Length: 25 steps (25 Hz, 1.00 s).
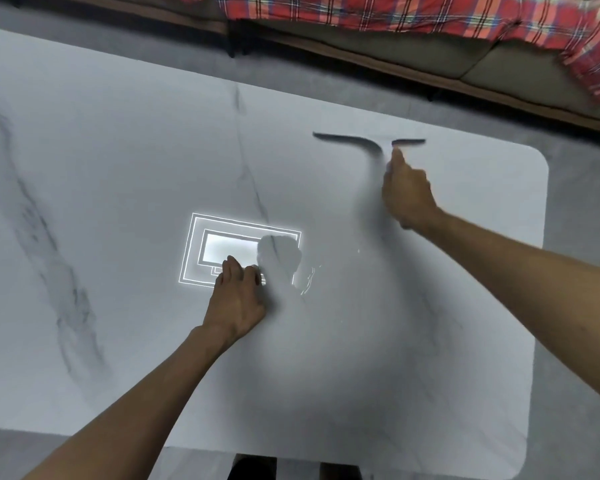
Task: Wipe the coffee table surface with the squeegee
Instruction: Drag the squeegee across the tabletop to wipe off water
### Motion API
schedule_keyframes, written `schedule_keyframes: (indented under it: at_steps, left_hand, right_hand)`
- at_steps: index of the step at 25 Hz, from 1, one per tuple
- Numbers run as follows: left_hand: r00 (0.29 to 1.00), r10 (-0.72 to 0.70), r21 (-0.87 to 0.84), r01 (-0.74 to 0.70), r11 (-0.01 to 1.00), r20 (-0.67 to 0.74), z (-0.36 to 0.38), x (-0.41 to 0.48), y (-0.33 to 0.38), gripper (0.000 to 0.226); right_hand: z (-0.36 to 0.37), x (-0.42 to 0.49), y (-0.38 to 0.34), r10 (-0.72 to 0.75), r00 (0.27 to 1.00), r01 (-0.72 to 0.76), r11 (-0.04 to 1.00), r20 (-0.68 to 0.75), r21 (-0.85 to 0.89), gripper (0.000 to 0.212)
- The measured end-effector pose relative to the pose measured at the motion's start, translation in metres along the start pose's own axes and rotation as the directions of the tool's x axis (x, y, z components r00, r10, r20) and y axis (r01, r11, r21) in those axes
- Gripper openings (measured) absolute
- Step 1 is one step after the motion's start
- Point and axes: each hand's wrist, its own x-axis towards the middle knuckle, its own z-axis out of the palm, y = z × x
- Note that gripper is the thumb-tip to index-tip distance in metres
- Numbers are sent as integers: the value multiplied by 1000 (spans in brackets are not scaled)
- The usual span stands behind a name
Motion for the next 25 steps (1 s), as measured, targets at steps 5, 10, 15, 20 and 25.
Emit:
schedule_keyframes:
  at_steps: [5,10,15,20,25]
  left_hand:
    - [991,-94,8,94,996,94,-3,11,10,38]
    - [986,-109,14,109,994,129,-9,11,10,37]
    - [999,-40,-52,40,998,9,-7,4,-2,38]
    - [986,-49,-218,12,976,-161,0,-14,-13,15]
    - [983,-21,-204,-17,979,-182,7,-39,-18,24]
  right_hand:
    - [24,-95,50,8,993,-1,998,116,-63,57]
    - [6,-150,62,78,951,-55,995,298,-84,54]
    - [-16,-56,1,-116,992,116,993,41,-14,49]
    - [15,0,-58,-15,999,12,998,42,66,48]
    - [60,-74,-24,-265,960,267,964,93,-15,50]
